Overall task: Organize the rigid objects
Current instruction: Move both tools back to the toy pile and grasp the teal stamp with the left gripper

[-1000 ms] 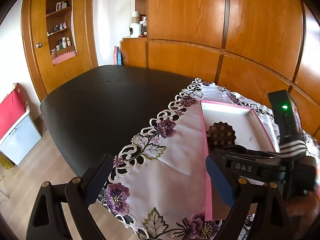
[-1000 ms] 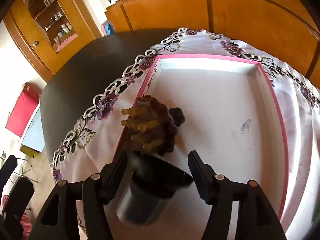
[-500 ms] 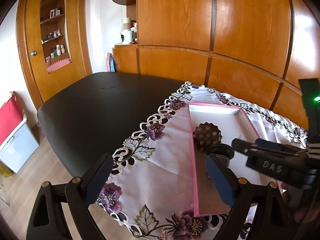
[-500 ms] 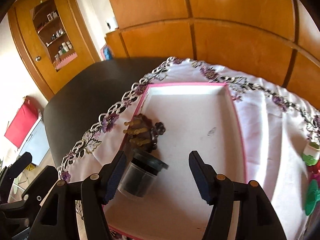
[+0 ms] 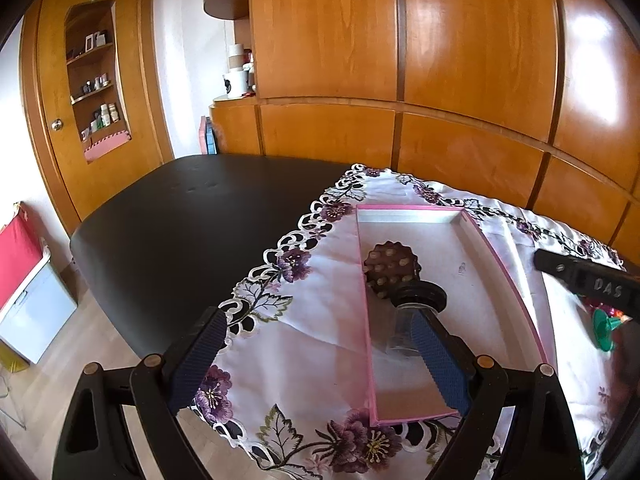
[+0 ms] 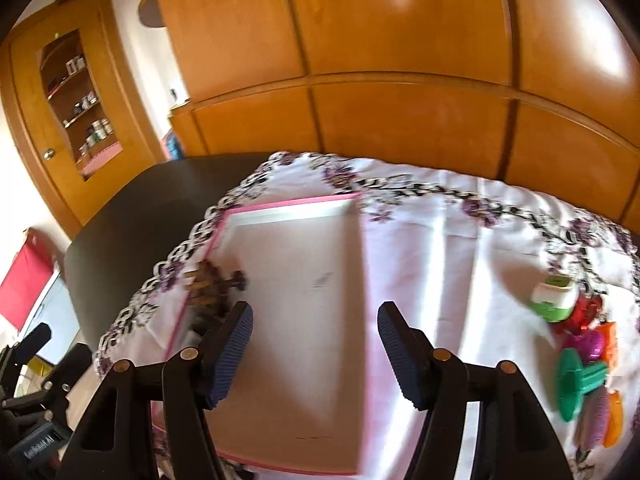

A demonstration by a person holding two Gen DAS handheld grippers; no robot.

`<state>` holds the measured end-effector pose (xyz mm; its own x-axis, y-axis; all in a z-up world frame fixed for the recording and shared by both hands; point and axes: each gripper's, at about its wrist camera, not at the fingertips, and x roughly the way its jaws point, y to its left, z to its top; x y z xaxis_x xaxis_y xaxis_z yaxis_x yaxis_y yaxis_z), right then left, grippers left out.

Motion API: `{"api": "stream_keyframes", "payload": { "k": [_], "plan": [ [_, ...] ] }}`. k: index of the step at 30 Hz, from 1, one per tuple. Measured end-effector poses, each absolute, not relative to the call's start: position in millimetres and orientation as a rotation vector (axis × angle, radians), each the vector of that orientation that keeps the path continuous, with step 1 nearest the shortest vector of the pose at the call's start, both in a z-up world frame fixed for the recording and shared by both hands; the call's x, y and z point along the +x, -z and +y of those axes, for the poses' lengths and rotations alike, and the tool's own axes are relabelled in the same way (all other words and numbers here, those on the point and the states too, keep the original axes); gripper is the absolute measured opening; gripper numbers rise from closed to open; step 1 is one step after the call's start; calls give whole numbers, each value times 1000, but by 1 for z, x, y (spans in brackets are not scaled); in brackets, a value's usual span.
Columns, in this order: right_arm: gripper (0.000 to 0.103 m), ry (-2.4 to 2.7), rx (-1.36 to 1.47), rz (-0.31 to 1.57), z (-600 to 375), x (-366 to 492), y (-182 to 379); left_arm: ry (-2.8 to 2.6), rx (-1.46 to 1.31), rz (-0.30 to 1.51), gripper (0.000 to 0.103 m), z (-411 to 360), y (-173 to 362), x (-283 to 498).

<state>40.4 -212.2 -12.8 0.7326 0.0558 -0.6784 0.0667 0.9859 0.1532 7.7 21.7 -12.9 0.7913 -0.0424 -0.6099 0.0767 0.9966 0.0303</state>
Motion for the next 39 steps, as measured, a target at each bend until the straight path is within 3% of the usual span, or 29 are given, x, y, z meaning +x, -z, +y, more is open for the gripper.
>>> {"api": "stream_keyframes", "payload": {
  "k": [21,28,39],
  "plan": [
    [68,549,202,627,-452,-39,-10,212,217,627,94,-53,3,3],
    [69,663,528,608,-522,-69,18,345,241,657,94,-97,-1,7],
    [69,689,695,661,-542,-81,37,636,226,851,90,-185,20,9]
  ]
}}
